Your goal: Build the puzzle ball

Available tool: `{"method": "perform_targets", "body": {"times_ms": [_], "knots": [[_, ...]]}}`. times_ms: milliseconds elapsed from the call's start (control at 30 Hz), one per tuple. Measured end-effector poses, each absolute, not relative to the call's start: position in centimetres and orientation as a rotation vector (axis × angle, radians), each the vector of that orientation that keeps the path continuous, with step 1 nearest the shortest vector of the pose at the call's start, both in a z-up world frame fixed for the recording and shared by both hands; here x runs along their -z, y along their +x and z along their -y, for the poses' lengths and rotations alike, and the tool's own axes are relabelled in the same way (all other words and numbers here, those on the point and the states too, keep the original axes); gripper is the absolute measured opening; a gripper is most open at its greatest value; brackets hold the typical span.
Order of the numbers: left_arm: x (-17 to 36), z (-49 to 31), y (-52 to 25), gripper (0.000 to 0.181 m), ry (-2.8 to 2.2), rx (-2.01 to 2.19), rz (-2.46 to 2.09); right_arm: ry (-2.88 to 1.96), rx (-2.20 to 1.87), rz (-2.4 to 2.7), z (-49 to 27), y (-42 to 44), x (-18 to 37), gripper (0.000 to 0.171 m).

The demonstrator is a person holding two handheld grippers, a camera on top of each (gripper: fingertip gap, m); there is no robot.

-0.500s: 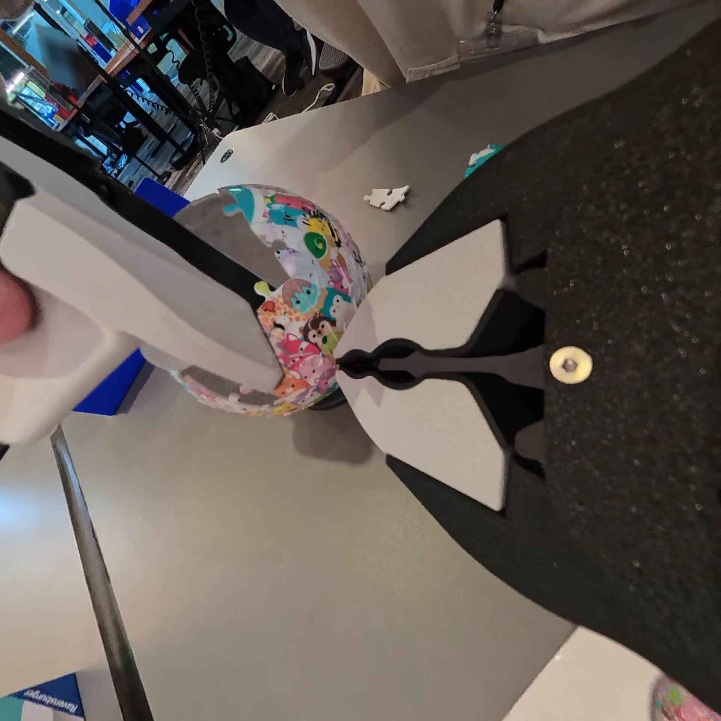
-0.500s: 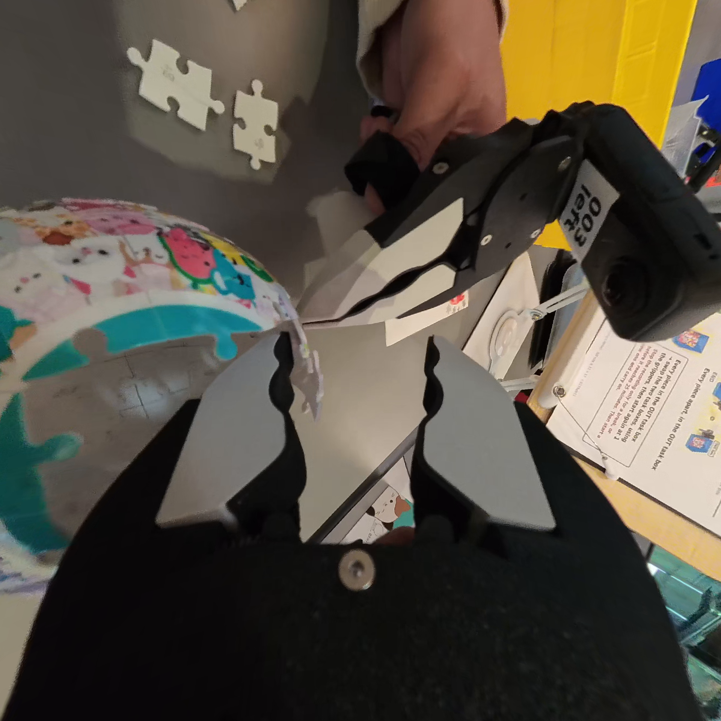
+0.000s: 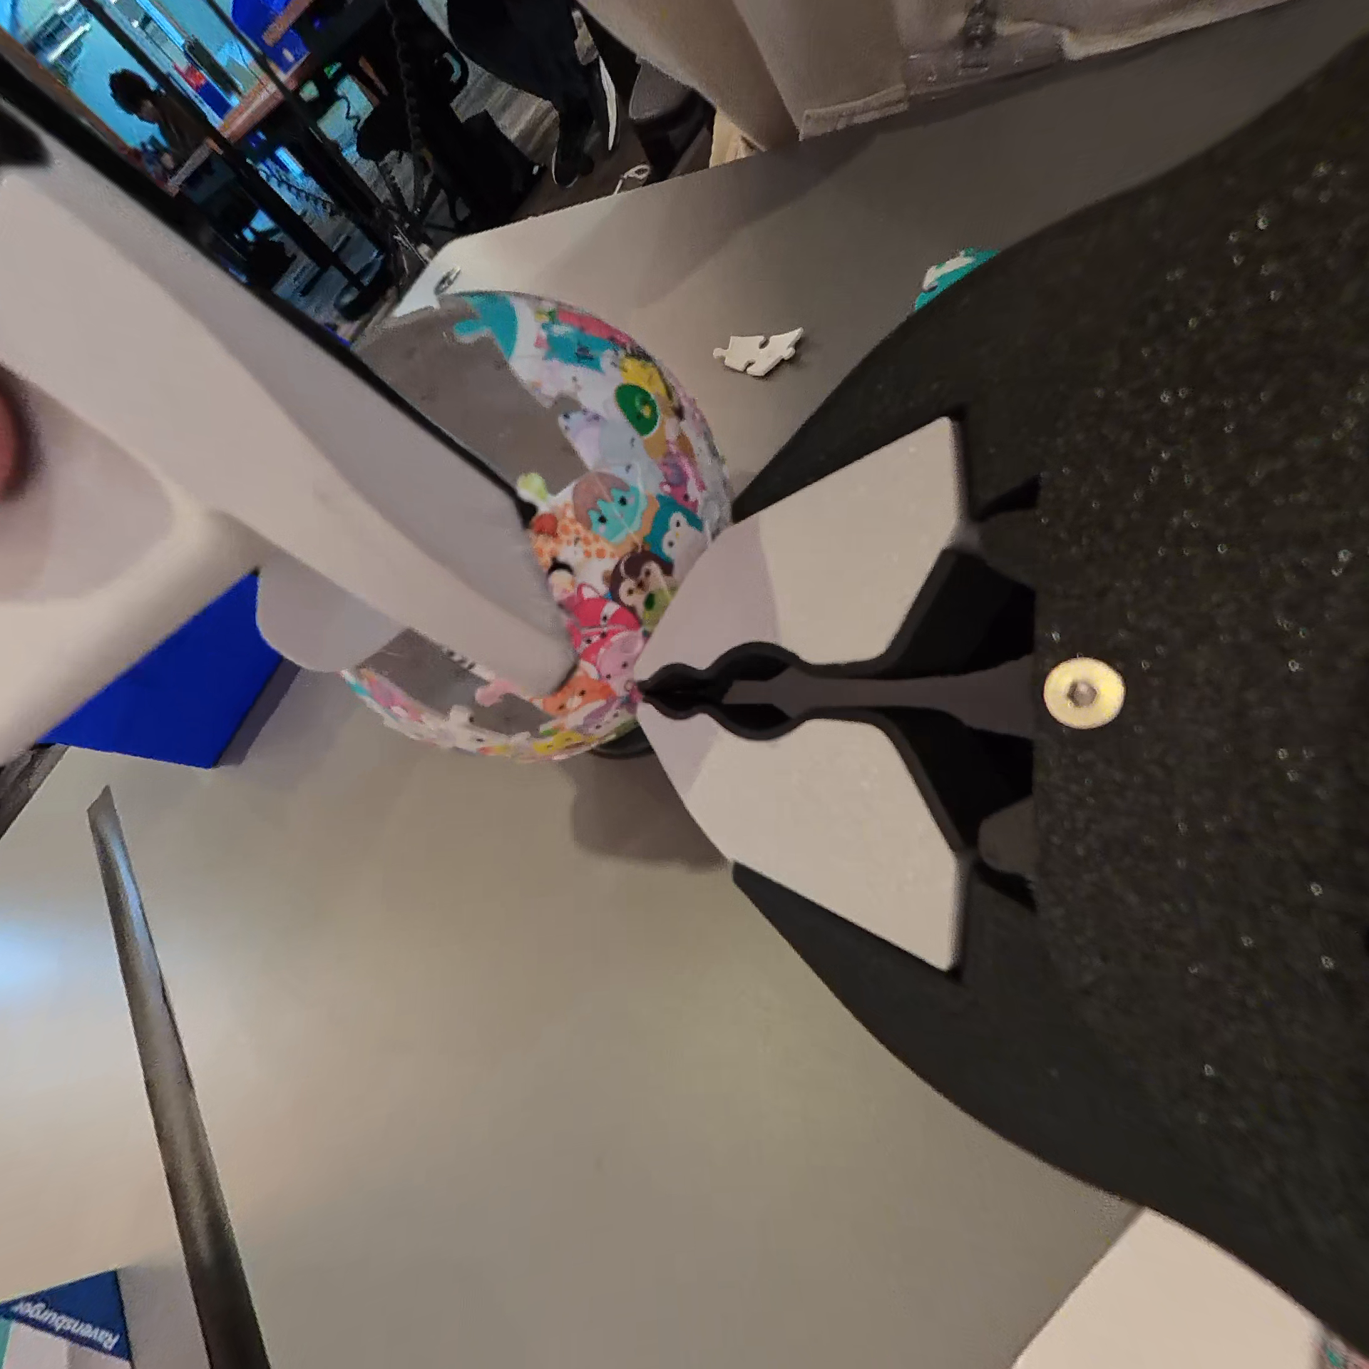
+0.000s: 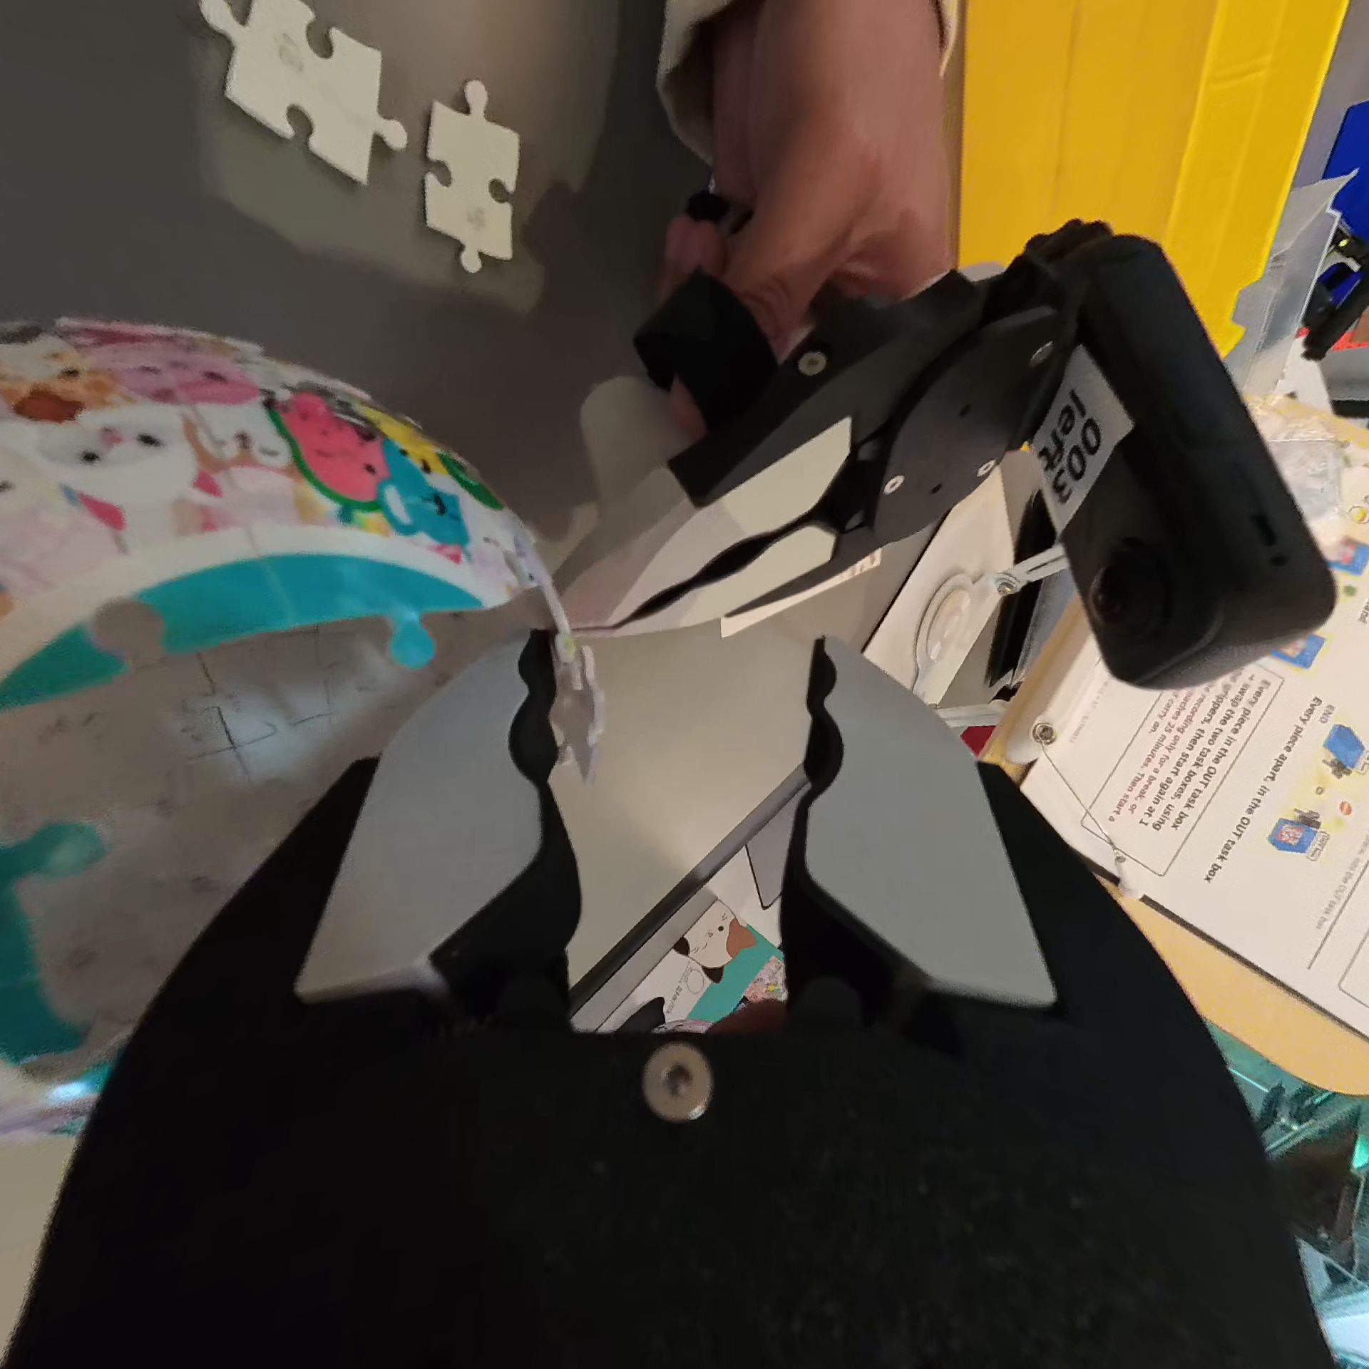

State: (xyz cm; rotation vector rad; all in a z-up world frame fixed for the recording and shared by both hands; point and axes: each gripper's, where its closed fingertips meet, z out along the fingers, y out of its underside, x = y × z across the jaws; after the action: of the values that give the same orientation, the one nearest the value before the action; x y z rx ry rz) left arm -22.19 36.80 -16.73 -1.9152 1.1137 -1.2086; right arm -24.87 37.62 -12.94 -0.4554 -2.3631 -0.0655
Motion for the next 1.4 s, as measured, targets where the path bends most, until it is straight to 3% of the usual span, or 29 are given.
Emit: {"method": "perform_targets", "body": {"times_ms": [100, 233, 433, 633, 767, 933, 1033, 1100, 1267, 1400], "knots": [[17.0, -36.9, -21.9, 0.0, -1.918, 1.192, -1.125, -0.469, 0.054, 2.36, -37.5, -25.0, 12.9, 0.068], [17.0, -37.1, -22.3, 0.0, -1.921, 1.2, -1.108, -0.426, 0.065, 2.386, -37.2, -24.5, 13.3, 0.06], [16.9, -36.8, -21.9, 0.0, -1.91, 1.191, -1.126, -0.473, 0.057, 2.375, -37.3, -25.0, 13.1, 0.069], [16.2, -37.4, -22.6, 0.0, -1.894, 1.222, -1.075, -0.45, 0.07, 2.395, -37.4, -24.6, 13.1, 0.065], [16.6, -36.9, -21.9, 0.0, -1.899, 1.211, -1.101, -0.499, 0.06, 2.377, -37.6, -25.2, 12.8, 0.074], [16.4, -37.2, -22.3, 0.0, -1.899, 1.218, -1.084, -0.435, 0.073, 2.397, -37.2, -24.5, 13.4, 0.064], [16.6, -36.9, -22.0, 0.0, -1.903, 1.235, -1.095, -0.467, 0.052, 2.374, -37.1, -24.9, 13.2, 0.064], [16.8, -36.9, -21.9, 0.0, -1.906, 1.219, -1.099, -0.487, 0.069, 2.356, -37.5, -25.2, 13.0, 0.073], [16.5, -37.4, -22.3, 0.0, -1.903, 1.219, -1.079, -0.459, 0.071, 2.372, -37.6, -24.7, 12.9, 0.066], [15.8, -37.7, -21.9, 0.0, -1.869, 1.255, -1.039, -0.55, 0.029, 2.378, -37.8, -24.4, 12.0, 0.07]]}}
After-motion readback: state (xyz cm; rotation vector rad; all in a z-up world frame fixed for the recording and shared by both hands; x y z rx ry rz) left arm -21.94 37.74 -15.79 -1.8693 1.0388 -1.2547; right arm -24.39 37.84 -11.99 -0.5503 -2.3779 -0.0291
